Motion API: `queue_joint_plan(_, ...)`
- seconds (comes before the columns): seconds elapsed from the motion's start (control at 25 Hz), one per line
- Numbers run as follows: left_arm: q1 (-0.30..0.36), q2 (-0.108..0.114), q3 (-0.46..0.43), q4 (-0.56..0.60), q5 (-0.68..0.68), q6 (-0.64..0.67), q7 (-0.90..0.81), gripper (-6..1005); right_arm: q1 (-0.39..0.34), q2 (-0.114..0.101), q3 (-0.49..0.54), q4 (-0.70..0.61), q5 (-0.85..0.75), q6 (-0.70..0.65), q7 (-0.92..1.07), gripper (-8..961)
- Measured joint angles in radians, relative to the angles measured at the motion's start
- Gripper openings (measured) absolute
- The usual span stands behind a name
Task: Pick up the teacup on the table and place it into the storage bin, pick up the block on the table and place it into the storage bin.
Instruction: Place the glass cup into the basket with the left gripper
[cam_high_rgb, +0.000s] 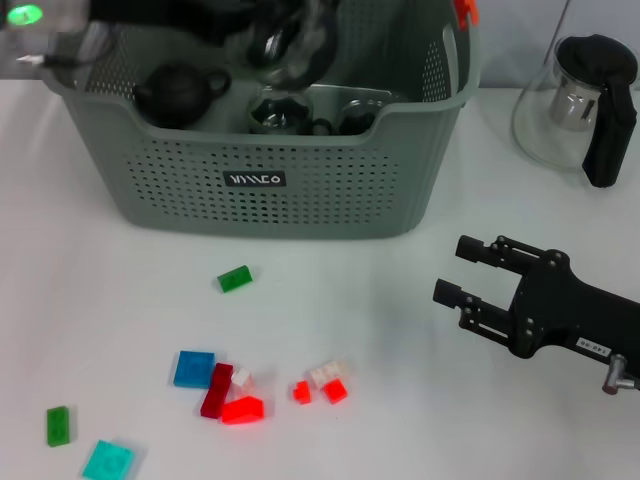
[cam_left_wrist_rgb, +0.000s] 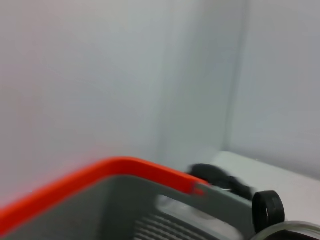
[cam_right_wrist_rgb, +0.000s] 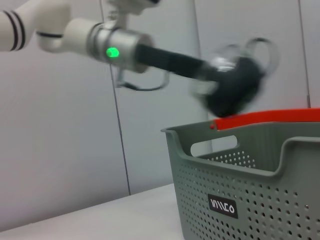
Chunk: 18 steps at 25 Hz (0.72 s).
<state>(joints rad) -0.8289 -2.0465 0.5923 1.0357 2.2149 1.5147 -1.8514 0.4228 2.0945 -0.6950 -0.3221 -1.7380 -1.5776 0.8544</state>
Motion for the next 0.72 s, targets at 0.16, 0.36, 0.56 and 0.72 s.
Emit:
queue_joint_plan(0.16, -0.011, -0.025, 0.182, -0.032, 0.003, -0.293, -0.026, 38, 0.000, 0.001, -0.001, 0.000, 0.000, 0.000, 0.000, 638)
queue_joint_plan(0.36, -0.014, -0.045, 0.350, -0.110, 0.092, -0.587, -0.045, 38, 0.002, 0.001, 0.003, 0.000, 0.003, -0.007, 0.000, 638)
queue_joint_plan(0.56, -0.006, -0.082, 0.426, -0.149, 0.228, -0.755, -0.055, 43, 0.008, 0.001, 0.001, 0.000, 0.003, -0.008, 0.000, 638)
queue_joint_plan(0.72, -0.027, -0.104, 0.449, -0.199, 0.305, -0.820, -0.055, 55, 0.009, 0.002, 0.000, 0.000, 0.003, -0.009, 0.000, 637)
